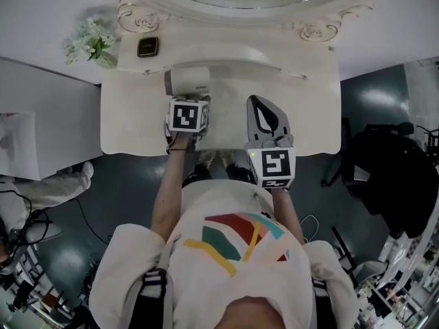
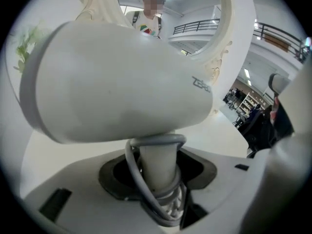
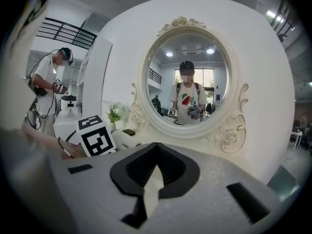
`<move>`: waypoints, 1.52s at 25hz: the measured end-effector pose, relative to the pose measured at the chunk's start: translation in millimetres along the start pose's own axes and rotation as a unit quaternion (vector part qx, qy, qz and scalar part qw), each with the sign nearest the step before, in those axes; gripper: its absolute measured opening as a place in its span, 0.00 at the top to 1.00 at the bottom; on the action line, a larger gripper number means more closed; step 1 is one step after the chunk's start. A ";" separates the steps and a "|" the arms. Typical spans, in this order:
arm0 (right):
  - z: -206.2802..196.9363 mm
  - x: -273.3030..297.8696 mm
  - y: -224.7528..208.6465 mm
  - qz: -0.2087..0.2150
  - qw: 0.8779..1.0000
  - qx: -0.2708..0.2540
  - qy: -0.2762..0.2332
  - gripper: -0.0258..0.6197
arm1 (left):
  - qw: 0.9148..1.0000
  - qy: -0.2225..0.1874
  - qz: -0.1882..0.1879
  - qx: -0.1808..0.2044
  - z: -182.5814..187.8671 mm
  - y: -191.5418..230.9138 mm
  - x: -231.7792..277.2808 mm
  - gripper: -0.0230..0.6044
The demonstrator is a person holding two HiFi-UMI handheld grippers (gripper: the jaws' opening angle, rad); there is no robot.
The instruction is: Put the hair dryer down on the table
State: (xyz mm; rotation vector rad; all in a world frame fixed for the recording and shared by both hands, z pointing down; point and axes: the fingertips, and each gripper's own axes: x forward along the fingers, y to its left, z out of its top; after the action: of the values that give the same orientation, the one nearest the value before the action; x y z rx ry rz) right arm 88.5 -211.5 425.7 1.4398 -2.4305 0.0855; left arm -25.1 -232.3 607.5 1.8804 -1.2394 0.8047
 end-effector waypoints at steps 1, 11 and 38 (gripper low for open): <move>-0.9 -0.1 -0.8 -0.003 1.000 0.000 0.002 0.96 | 1.000 0.002 -0.003 -0.001 -0.4 0.1 3.1 0.64; -8.5 -0.1 -3.6 -0.016 1.000 0.001 0.014 0.96 | 1.000 0.023 -0.005 -0.003 0.5 4.3 17.1 0.64; -17.0 10.0 -5.5 -0.013 1.000 -0.002 0.026 0.96 | 0.997 0.079 0.004 -0.013 -22.8 12.6 48.6 0.64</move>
State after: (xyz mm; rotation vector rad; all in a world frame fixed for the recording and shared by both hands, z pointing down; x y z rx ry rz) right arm 92.8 -219.1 444.2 1.4494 -2.3688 0.1091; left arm -22.8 -239.8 662.1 1.7560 -1.1537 0.9192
